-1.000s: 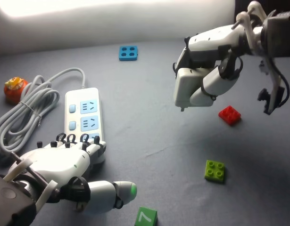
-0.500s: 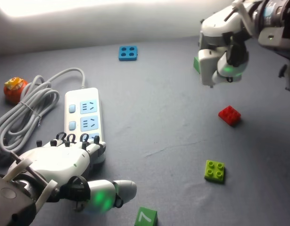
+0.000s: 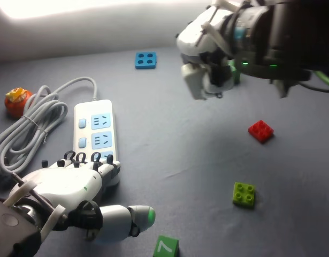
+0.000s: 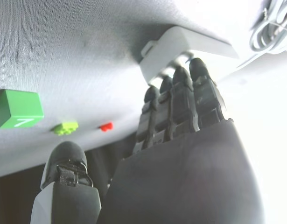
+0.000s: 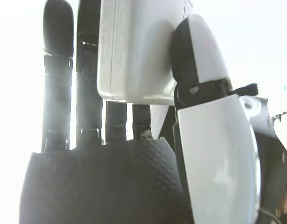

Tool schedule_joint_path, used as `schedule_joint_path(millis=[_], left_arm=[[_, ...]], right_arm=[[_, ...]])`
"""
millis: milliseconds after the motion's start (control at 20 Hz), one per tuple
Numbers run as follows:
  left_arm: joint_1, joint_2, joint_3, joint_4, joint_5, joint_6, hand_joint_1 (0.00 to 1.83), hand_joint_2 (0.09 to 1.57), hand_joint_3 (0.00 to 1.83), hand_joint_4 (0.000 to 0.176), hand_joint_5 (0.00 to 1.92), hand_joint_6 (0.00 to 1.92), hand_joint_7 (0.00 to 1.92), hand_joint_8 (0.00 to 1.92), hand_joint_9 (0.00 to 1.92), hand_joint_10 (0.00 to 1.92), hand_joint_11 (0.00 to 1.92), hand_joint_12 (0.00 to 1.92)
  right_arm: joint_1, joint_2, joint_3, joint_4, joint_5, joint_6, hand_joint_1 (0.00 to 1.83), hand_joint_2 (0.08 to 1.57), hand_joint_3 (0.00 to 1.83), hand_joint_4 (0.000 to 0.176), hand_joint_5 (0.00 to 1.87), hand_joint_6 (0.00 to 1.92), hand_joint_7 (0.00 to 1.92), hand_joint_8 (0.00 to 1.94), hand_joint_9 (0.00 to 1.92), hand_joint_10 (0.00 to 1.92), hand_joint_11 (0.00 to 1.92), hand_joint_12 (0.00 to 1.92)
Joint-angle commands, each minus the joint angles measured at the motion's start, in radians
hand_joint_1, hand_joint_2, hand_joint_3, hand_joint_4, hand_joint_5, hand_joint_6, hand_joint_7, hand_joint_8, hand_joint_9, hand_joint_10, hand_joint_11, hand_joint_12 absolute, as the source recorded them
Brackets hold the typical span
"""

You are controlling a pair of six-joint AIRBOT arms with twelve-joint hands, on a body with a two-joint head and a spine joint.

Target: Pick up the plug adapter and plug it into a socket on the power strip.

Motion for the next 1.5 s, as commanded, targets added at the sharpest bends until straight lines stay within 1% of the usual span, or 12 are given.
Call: schedule_joint_path(millis=[0, 100, 200, 250, 300, 500, 650, 700, 950, 1150, 1250, 1450], left_arm=[[-0.002, -0.003, -0.003, 0.014, -0.021, -0.003, 0.00, 1.13, 0.00, 0.000, 0.09, 0.00, 0.11, 0.00, 0.11, 0.00, 0.00, 0.23], [-0.002, -0.004, -0.003, 0.014, -0.024, -0.005, 0.00, 1.13, 0.00, 0.000, 0.09, 0.00, 0.11, 0.00, 0.11, 0.00, 0.00, 0.23], [-0.001, -0.004, -0.003, 0.014, -0.026, -0.005, 0.00, 1.13, 0.00, 0.000, 0.10, 0.00, 0.12, 0.00, 0.13, 0.00, 0.00, 0.27], [0.000, -0.003, -0.003, 0.014, -0.026, -0.005, 0.00, 1.13, 0.00, 0.000, 0.10, 0.00, 0.11, 0.00, 0.12, 0.00, 0.00, 0.25], [0.002, -0.003, -0.003, 0.014, -0.026, -0.005, 0.00, 1.13, 0.00, 0.000, 0.10, 0.00, 0.12, 0.00, 0.12, 0.00, 0.00, 0.25], [0.005, -0.003, -0.003, 0.014, -0.026, -0.005, 0.00, 1.12, 0.00, 0.000, 0.10, 0.00, 0.12, 0.00, 0.12, 0.00, 0.00, 0.26], [0.005, -0.003, -0.003, 0.014, -0.026, -0.005, 0.00, 1.12, 0.00, 0.000, 0.10, 0.00, 0.12, 0.00, 0.12, 0.00, 0.00, 0.24], [0.005, -0.003, -0.003, 0.014, -0.026, -0.004, 0.00, 1.12, 0.00, 0.000, 0.10, 0.00, 0.12, 0.00, 0.12, 0.00, 0.00, 0.25], [0.010, -0.003, -0.007, 0.014, -0.026, -0.004, 0.00, 1.13, 0.00, 0.000, 0.11, 0.00, 0.13, 0.00, 0.13, 0.00, 0.00, 0.29], [0.014, -0.003, -0.010, 0.014, -0.026, -0.004, 0.00, 1.13, 0.00, 0.000, 0.11, 0.00, 0.12, 0.00, 0.13, 0.00, 0.00, 0.28], [0.013, -0.003, -0.010, 0.014, -0.026, -0.004, 0.00, 1.13, 0.00, 0.000, 0.10, 0.00, 0.12, 0.00, 0.12, 0.00, 0.00, 0.26], [0.013, -0.003, -0.010, 0.014, -0.027, -0.004, 0.00, 1.13, 0.00, 0.000, 0.12, 0.00, 0.13, 0.00, 0.14, 0.00, 0.00, 0.30]], right_arm=[[0.031, -0.011, 0.010, -0.054, 0.041, 0.029, 1.21, 1.14, 0.00, 0.000, 0.85, 1.14, 1.03, 0.96, 1.21, 0.01, 0.80, 0.98], [0.044, -0.065, 0.048, -0.043, 0.030, 0.093, 1.20, 1.15, 0.00, 0.000, 0.83, 1.18, 1.00, 1.00, 1.20, 0.01, 0.79, 0.99], [0.053, -0.115, 0.089, 0.031, 0.015, 0.109, 1.21, 1.13, 0.00, 0.000, 0.87, 1.12, 1.04, 0.94, 1.23, 0.01, 0.82, 0.98], [0.055, -0.135, 0.104, 0.052, 0.008, 0.123, 1.20, 1.14, 0.00, 0.000, 0.85, 1.15, 1.01, 0.98, 1.22, 0.01, 0.81, 0.98], [0.055, -0.153, 0.113, 0.053, 0.009, 0.139, 1.20, 1.15, 0.00, 0.000, 0.83, 1.18, 0.99, 1.01, 1.20, 0.00, 0.79, 0.99], [0.056, -0.219, 0.143, 0.050, 0.030, 0.179, 1.20, 1.15, 0.00, 0.000, 0.84, 1.17, 1.00, 0.99, 1.22, 0.00, 0.81, 0.99], [0.056, -0.253, 0.162, 0.000, 0.048, 0.221, 1.20, 1.15, 0.00, 0.000, 0.85, 1.16, 1.00, 0.99, 1.21, 0.00, 0.81, 0.99], [0.056, -0.280, 0.187, -0.016, 0.063, 0.237, 1.20, 1.15, 0.00, 0.000, 0.84, 1.16, 1.01, 0.99, 1.21, 0.00, 0.80, 0.98], [0.055, -0.341, 0.259, -0.016, 0.089, 0.243, 1.21, 1.13, 0.00, 0.000, 0.88, 1.10, 1.05, 0.92, 1.24, 0.01, 0.82, 0.97], [0.040, -0.367, 0.275, -0.016, 0.095, 0.237, 1.21, 1.14, 0.00, 0.000, 0.86, 1.13, 1.02, 0.97, 1.22, 0.00, 0.80, 0.98], [0.032, -0.378, 0.280, -0.016, 0.096, 0.237, 1.21, 1.13, 0.00, 0.000, 0.86, 1.13, 1.04, 0.94, 1.23, 0.00, 0.81, 0.97], [0.020, -0.399, 0.302, -0.016, 0.097, 0.248, 1.21, 1.14, 0.00, 0.000, 0.85, 1.13, 1.04, 0.95, 1.24, 0.01, 0.82, 0.97]])
